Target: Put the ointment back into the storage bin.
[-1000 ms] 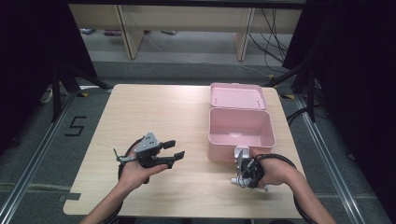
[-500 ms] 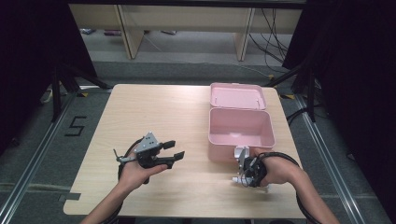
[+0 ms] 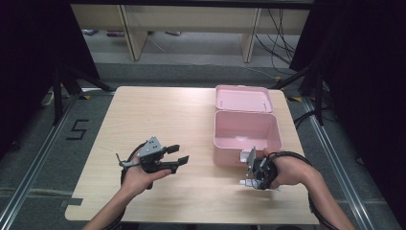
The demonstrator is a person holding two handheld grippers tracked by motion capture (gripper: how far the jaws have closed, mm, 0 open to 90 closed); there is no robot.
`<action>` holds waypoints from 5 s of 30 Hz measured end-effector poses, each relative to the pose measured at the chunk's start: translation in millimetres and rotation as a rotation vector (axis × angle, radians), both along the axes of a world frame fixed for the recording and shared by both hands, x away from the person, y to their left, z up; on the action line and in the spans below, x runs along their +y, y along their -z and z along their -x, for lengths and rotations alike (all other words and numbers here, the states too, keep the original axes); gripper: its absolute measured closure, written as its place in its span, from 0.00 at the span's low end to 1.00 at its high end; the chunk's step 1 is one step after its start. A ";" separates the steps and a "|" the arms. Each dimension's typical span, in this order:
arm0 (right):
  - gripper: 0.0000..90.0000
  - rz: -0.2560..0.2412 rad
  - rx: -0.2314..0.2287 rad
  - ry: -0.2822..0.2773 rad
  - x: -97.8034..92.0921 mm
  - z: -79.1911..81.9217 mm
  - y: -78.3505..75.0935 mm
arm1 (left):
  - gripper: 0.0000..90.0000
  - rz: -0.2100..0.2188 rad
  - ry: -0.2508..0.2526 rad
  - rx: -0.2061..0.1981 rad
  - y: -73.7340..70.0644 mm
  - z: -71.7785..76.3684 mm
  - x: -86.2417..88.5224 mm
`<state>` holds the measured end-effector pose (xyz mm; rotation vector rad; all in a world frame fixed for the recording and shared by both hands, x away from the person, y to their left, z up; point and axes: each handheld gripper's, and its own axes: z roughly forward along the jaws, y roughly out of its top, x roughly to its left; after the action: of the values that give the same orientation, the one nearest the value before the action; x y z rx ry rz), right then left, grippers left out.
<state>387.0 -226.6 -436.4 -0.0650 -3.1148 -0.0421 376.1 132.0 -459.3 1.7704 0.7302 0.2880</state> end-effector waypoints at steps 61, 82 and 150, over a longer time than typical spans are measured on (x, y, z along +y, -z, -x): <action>0.79 -0.016 -0.062 -0.009 4.9 -16.0 -80.6 | 0.44 0.003 0.011 -0.001 -2.6 -0.8 -2.3; 0.79 -0.024 -0.067 -0.003 4.9 -24.4 -92.2 | 0.44 0.004 0.005 0.003 -1.8 -0.5 -2.1; 0.79 -0.006 -0.110 -0.016 17.4 -84.0 -102.7 | 0.45 0.004 0.001 0.003 0.6 -0.7 -0.7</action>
<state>471.0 -209.2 -333.7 -0.0386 -3.2245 -0.0559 376.7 131.3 -459.8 1.7679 0.7314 0.2832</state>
